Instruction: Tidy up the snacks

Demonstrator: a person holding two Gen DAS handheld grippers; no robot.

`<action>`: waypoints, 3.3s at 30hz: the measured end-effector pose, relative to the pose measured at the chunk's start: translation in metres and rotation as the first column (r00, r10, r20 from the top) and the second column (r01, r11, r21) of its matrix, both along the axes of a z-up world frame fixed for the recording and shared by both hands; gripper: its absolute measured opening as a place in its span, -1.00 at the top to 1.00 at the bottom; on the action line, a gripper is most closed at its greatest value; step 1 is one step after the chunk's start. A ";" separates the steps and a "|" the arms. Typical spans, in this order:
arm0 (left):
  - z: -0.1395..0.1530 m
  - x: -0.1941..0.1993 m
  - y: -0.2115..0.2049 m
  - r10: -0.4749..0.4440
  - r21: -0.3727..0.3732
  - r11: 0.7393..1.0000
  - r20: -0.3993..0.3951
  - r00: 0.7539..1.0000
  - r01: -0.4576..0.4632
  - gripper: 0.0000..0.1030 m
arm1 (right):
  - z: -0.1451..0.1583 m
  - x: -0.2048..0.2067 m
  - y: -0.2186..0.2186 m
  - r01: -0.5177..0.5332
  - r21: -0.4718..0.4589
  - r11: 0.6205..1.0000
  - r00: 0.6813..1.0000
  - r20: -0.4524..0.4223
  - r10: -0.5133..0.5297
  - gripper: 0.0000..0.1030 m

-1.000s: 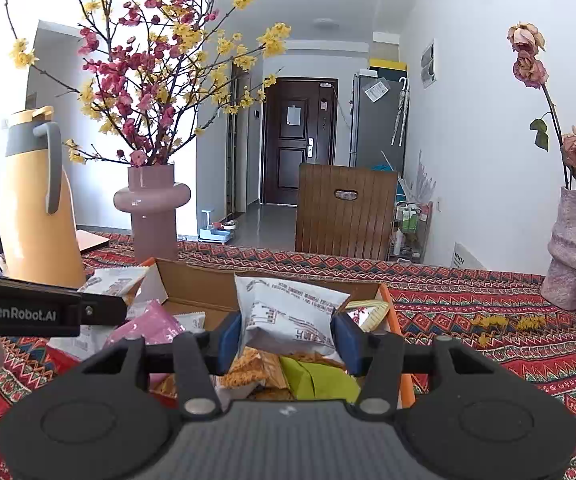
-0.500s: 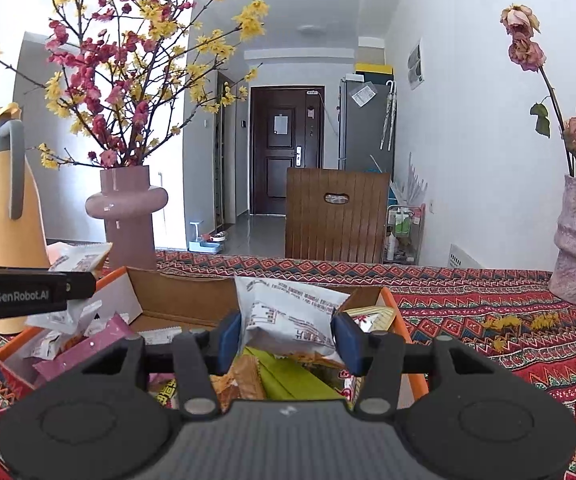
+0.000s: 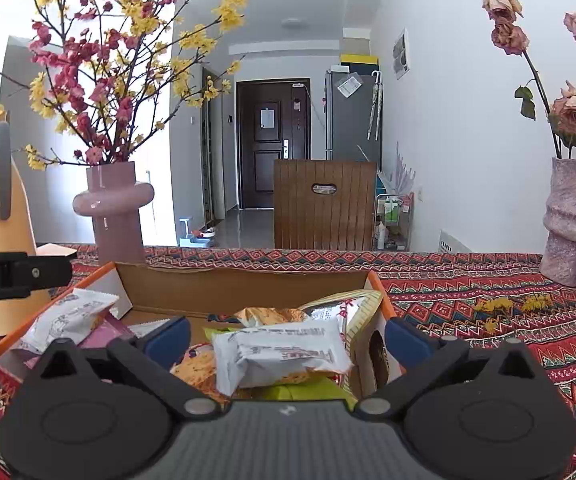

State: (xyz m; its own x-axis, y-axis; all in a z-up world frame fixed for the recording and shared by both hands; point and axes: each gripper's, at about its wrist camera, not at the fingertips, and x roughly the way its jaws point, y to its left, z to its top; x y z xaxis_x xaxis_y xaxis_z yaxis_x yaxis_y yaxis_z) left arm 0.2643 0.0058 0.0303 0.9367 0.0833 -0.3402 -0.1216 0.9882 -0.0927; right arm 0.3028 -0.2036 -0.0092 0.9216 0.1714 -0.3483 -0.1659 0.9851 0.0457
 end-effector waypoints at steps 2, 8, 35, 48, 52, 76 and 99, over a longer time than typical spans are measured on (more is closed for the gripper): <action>-0.001 0.000 -0.001 0.003 -0.003 1.000 -0.009 1.000 -0.003 -1.00 | 0.000 0.001 -0.002 0.006 0.012 1.000 1.000 -0.005 -0.006 -1.00; 0.009 -0.007 -0.002 0.011 0.000 1.000 0.018 1.000 -0.011 -1.00 | 0.005 -0.002 -0.006 0.003 0.028 1.000 1.000 0.000 -0.003 -1.00; -0.006 -0.149 0.003 -0.075 0.061 0.995 -0.134 0.988 0.084 -1.00 | 0.008 -0.157 -0.025 -0.079 0.015 0.997 0.991 -0.108 0.080 -1.00; -0.031 -0.186 0.004 -0.096 0.038 0.994 -0.214 0.972 0.107 -1.00 | -0.014 -0.194 -0.033 -0.066 0.011 0.998 0.981 -0.184 0.067 -1.00; -0.034 -0.192 0.001 -0.110 0.036 0.992 -0.222 0.969 0.121 -1.00 | -0.014 -0.202 -0.034 -0.064 0.013 0.998 0.981 -0.183 0.065 -1.00; -0.038 -0.206 0.003 -0.127 0.007 0.991 -0.227 0.966 0.132 -1.00 | -0.013 -0.215 -0.028 -0.071 0.004 0.997 0.980 -0.186 0.071 -1.00; -0.039 -0.206 0.003 -0.131 0.004 0.991 -0.229 0.965 0.135 -1.00 | -0.014 -0.217 -0.028 -0.070 0.003 0.998 0.980 -0.188 0.070 -1.00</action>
